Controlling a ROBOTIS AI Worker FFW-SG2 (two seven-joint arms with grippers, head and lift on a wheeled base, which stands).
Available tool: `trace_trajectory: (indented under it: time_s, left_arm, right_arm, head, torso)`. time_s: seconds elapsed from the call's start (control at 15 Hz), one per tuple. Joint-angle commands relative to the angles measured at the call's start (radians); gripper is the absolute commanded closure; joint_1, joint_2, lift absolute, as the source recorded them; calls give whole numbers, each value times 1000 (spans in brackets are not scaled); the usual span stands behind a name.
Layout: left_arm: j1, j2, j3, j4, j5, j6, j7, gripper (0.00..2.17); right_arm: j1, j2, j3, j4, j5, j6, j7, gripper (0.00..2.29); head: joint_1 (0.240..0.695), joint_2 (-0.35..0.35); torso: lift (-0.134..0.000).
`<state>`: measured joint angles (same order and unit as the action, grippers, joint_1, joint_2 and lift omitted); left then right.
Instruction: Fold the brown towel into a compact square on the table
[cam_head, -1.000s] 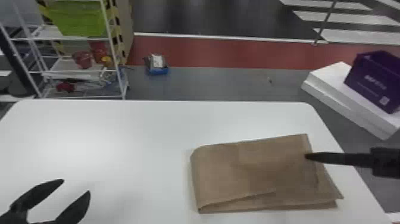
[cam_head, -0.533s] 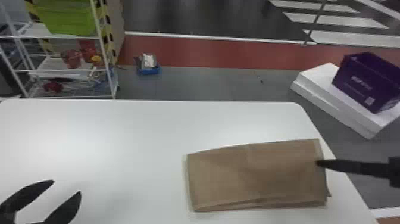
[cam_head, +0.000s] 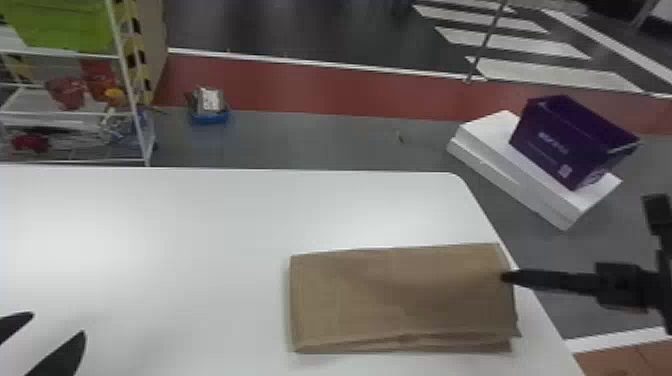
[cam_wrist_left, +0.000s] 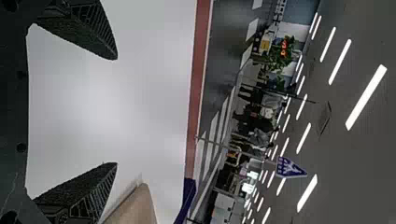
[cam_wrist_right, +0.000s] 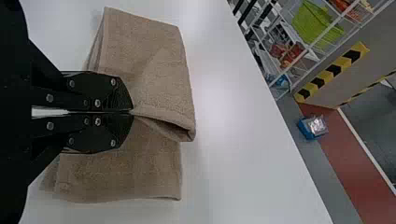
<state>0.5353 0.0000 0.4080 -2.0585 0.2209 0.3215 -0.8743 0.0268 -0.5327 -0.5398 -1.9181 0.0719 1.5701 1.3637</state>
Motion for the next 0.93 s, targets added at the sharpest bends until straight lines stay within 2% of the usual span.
trace_trajectory:
  time_s: [0.0, 0.07, 0.13, 0.47, 0.53, 0.6, 0.67, 0.73, 0.87]
  left_arm:
    - [0, -3, 3, 1, 0, 0, 0, 70]
    - [2, -3, 5, 3, 0, 0, -2, 70]
    - [2, -3, 6, 3, 2, 0, -3, 70]
    - [2, -3, 5, 1, -2, 0, -8, 70]
    - [0, -3, 2, 1, -17, 3, -26, 70]
    - [-3, -3, -12, 0, -43, 9, -34, 70]
    - [-5, -3, -34, -2, -61, 12, -34, 70]
    - [-11, -3, -61, 0, -80, 15, -23, 70]
    - [-21, -3, -137, -2, -121, 15, 29, 70]
  right_arm:
    - [-39, -3, 44, 30, 57, 2, 3, 765]
    - [-33, 5, 61, 30, 91, 2, 3, 279]
    - [-33, 13, 61, 30, 109, 2, 3, 117]
    - [-5, 17, 20, -1, 108, 2, 3, 124]
    - [12, 39, 8, -16, 106, 2, 3, 130]
    - [38, 86, -5, -45, 126, -144, 3, 151]
    - [51, 111, 0, -70, 167, -160, 3, 157]
    - [51, 122, 1, -79, 170, -135, -14, 174]
    - [45, 131, -11, -84, 172, -71, -144, 174]
  head:
    - [695, -252]
    - [695, -254]
    - [695, -253]
    - [695, -260]
    - [695, -263]
    - [695, -266]
    - [695, -271]
    - [695, -273]
    - [695, -283]
  torso:
    - [-124]
    - [-124]
    - [-124]
    - [-124]
    - [-124]
    - [-124]
    - [-124]
    - [-124]
    - [-124]
